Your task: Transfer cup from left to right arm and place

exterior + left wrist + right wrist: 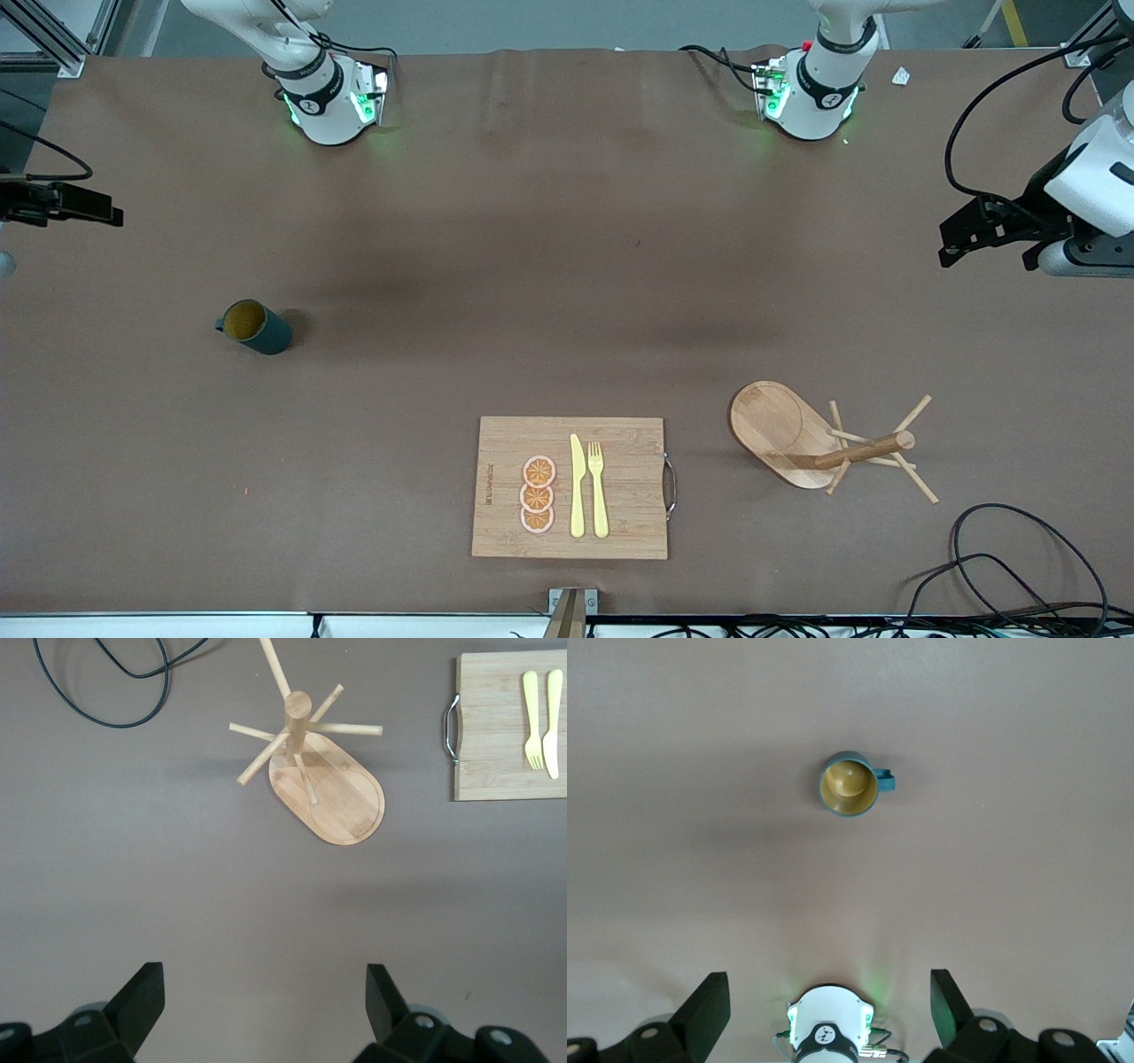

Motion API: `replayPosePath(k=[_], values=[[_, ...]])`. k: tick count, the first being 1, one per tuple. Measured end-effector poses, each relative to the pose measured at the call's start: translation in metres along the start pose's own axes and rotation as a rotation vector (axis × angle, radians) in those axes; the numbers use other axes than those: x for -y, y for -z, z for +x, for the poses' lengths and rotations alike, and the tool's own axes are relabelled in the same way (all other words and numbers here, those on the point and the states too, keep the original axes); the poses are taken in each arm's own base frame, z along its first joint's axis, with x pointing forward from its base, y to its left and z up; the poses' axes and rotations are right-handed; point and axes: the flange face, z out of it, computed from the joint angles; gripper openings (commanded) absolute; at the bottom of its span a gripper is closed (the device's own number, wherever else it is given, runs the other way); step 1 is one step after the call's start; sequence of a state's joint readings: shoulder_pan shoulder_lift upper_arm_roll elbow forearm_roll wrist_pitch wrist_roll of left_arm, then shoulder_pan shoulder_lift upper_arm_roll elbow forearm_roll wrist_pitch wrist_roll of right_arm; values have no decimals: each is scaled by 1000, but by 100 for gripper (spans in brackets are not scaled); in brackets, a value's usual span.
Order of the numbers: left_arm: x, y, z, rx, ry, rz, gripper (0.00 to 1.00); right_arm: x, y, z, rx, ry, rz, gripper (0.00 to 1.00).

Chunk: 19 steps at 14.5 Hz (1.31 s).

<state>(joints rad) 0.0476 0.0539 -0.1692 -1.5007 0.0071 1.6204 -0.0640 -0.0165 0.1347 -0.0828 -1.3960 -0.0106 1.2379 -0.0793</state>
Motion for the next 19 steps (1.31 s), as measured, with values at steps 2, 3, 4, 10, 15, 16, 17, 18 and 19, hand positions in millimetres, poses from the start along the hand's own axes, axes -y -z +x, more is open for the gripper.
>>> replayPosePath(k=[2,3,4,10,15,16,17,18,19], values=[[1,0,0,0,2,0,100,6,-1,0,4,-5,-3,100],[1,0,0,0,2,0,100,6,0,0,0,-6,-3,100],[1,0,0,0,2,0,100,5,2,-2,-8,-7,-3,100],[1,0,0,0,2,0,100,4,13,-54,-107,-62,9,100],[1,0,0,0,2,0,100,6,18,-70,-139,-74,13,100],[1,0,0,0,2,0,100,7,18,-70,-142,-73,16,100],[1,0,0,0,2,0,100,7,20,-71,-147,-72,20,100],[1,0,0,0,2,0,100,8,22,-72,-154,-71,22,100],[1,0,0,0,2,0,100,8,25,-75,-165,-71,23,100]])
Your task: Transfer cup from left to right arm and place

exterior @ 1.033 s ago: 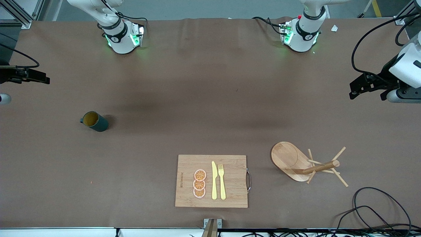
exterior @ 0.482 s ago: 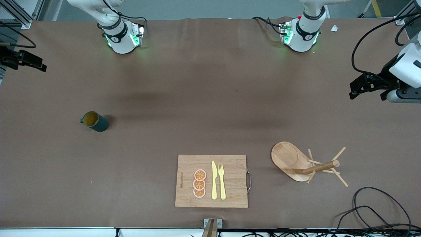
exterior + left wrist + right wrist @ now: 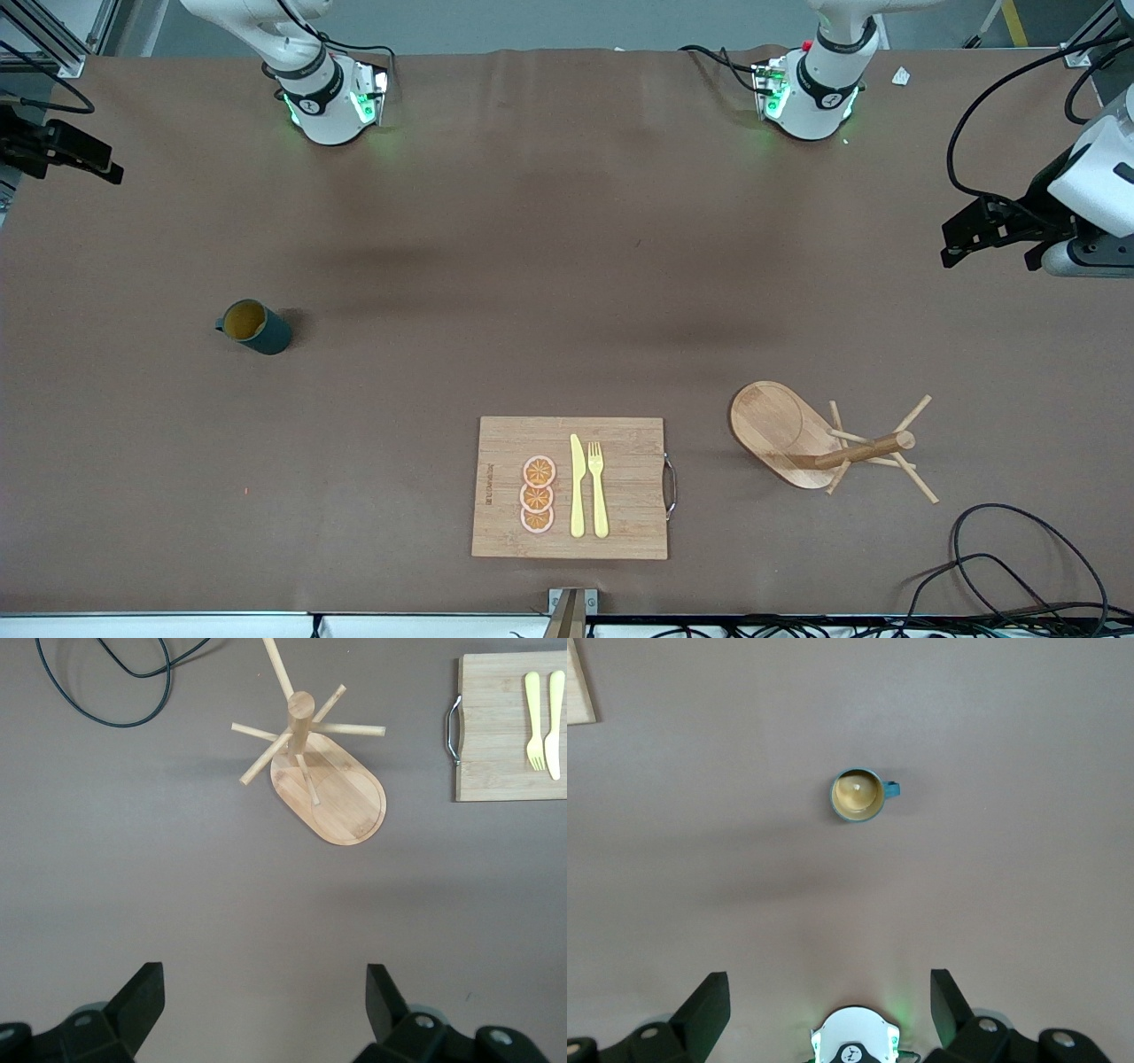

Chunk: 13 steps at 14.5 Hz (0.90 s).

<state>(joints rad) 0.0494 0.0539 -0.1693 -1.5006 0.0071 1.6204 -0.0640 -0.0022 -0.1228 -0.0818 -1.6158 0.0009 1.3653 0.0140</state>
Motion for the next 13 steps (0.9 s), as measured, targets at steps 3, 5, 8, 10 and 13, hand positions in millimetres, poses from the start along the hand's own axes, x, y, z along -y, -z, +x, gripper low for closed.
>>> replayPosePath(k=[3,5,8,10,13], values=[[0,0,0,0,0,0,100,0,14,-5,-32,4,3,100],[0,0,0,0,0,0,100,0,16,-6,-37,11,5,100],[0,0,0,0,1,0,100,1,16,-6,-37,14,6,100],[0,0,0,0,1,0,100,1,17,-6,-40,14,8,100],[0,0,0,0,1,0,100,2,19,-6,-43,20,19,100]])
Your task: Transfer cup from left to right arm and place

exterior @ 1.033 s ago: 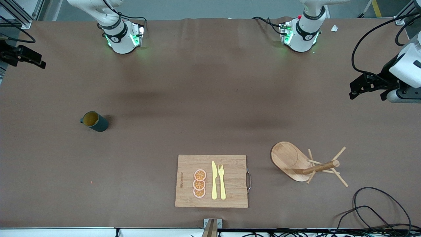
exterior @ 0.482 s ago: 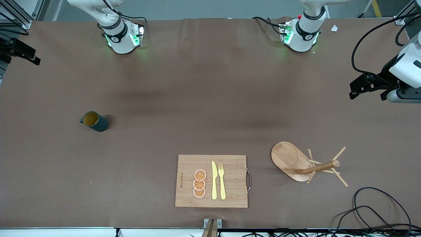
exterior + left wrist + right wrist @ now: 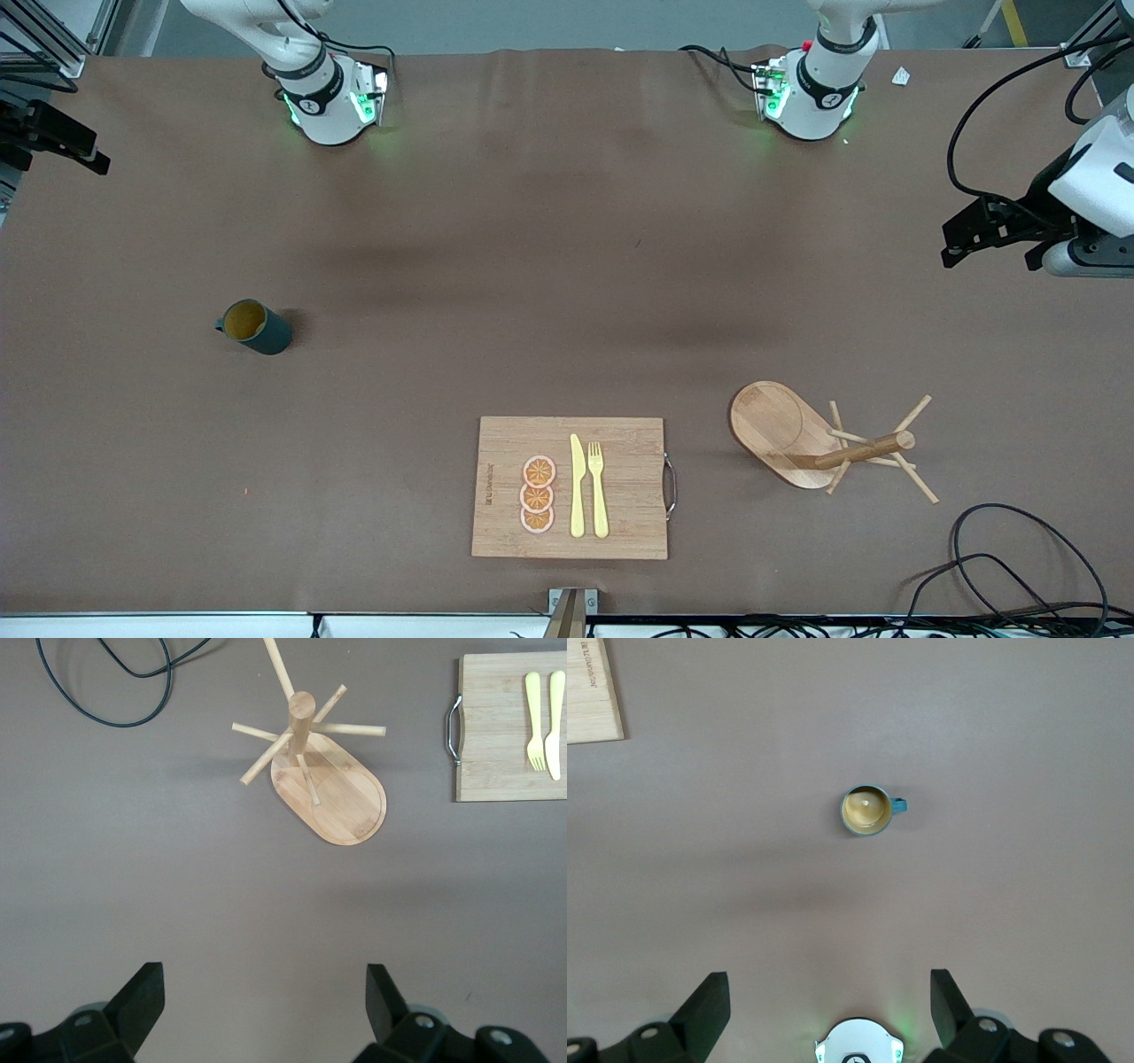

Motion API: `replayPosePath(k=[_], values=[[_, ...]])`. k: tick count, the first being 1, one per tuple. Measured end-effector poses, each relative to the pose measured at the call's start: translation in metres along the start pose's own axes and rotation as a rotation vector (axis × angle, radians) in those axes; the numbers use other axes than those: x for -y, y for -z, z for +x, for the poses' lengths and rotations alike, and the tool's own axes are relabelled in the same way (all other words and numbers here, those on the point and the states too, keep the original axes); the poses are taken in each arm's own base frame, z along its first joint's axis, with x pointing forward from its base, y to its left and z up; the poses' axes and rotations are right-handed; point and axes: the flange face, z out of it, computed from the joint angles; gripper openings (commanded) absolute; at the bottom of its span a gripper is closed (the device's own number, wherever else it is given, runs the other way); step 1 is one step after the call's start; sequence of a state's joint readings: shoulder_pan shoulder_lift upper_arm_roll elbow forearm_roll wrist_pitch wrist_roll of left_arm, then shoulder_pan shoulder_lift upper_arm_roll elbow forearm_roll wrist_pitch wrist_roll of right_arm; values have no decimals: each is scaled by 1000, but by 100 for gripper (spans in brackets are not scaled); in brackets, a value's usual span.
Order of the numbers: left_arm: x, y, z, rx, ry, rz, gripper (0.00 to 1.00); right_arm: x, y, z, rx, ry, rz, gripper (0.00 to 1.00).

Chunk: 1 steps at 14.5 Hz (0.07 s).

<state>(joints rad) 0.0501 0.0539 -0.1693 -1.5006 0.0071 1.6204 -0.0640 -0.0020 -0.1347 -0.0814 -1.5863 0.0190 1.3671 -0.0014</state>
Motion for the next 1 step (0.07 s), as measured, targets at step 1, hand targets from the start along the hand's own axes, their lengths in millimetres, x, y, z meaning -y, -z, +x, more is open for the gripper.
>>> replayPosePath(k=[1], values=[[0,0,0,0,0,0,100,0,1,0,-2,4,0,100]])
